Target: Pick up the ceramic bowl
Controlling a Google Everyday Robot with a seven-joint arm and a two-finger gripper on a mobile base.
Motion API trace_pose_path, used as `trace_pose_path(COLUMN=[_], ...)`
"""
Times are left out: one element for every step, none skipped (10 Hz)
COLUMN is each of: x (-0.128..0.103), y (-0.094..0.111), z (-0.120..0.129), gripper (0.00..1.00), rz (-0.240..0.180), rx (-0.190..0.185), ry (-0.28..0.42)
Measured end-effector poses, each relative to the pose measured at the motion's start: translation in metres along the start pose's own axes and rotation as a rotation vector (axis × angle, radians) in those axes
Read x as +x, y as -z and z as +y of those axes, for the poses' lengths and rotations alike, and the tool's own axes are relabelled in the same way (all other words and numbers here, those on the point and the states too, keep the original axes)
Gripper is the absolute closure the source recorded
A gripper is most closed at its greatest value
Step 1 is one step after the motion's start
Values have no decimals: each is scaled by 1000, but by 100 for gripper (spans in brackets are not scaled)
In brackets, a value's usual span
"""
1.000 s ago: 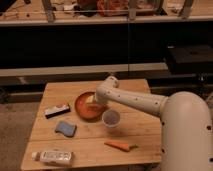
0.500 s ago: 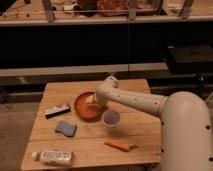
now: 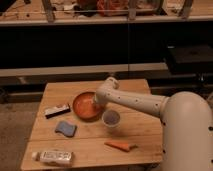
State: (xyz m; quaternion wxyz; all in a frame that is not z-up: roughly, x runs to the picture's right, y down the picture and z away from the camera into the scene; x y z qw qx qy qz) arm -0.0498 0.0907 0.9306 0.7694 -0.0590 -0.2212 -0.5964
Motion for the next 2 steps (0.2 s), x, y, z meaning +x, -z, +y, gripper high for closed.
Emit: trace_pose_path(x=[1,1], y=[1,1], z=[-1,-2], gripper=[81,92], rz=[8,11], rx=[4,8], ry=[-7,-12])
